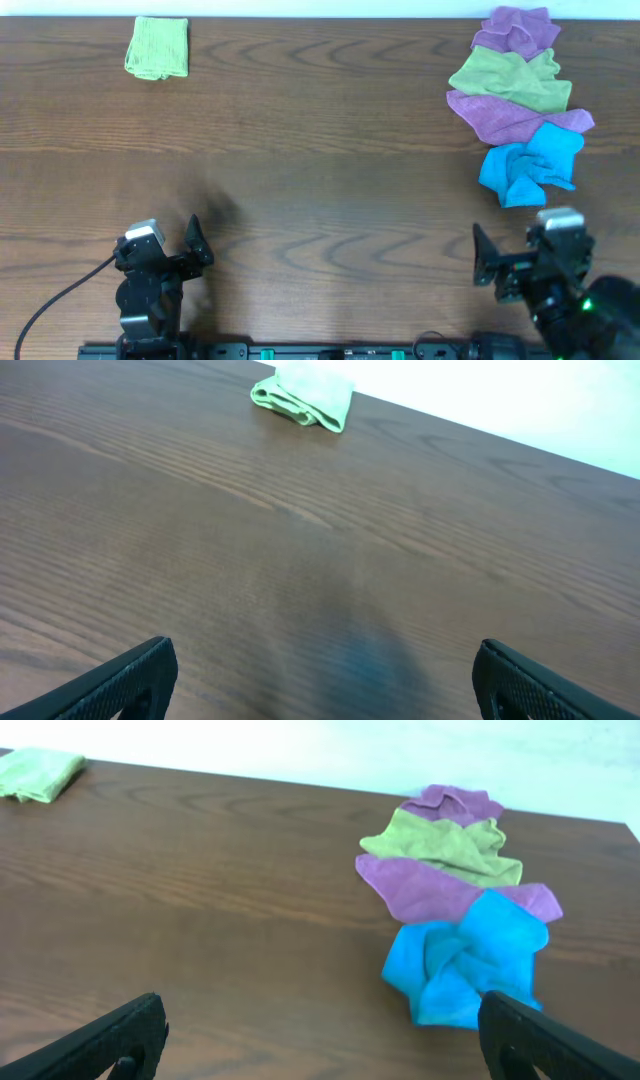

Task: Fold the cloth

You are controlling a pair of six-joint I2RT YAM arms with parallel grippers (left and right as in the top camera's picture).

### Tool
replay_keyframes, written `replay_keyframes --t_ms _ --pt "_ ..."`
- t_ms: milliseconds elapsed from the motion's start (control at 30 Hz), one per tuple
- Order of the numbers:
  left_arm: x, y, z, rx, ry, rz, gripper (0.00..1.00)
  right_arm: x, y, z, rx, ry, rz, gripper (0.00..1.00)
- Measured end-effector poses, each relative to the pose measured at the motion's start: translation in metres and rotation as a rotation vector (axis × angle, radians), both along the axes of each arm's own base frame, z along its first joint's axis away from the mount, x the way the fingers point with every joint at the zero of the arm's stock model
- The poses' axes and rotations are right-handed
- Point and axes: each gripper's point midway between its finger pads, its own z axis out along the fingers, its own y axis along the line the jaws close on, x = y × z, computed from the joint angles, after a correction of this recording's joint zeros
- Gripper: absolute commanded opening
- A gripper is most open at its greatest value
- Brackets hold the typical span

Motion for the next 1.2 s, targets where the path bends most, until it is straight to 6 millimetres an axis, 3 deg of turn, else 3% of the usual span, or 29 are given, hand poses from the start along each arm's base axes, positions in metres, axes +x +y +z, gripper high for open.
replay_keyframes --t_ms 200,567,967,1200 --pt "0.000 0.000 0.000 0.001 0.000 0.002 0.95 -0.007 0.001 -0.028 0.000 -0.045 0.000 0.99" --pt "0.000 0.000 0.000 0.001 0.000 0.002 0.95 0.001 0.000 -0.069 0.022 -0.092 -0.011 0.99" --pt "0.000 0.000 0.000 0.001 0.000 0.002 0.95 0.012 -0.001 -0.093 0.047 -0.100 -0.022 0.99" --pt "0.000 0.000 0.000 0.001 0.000 0.002 0.96 0.024 -0.002 -0.135 0.053 -0.040 -0.024 0.99"
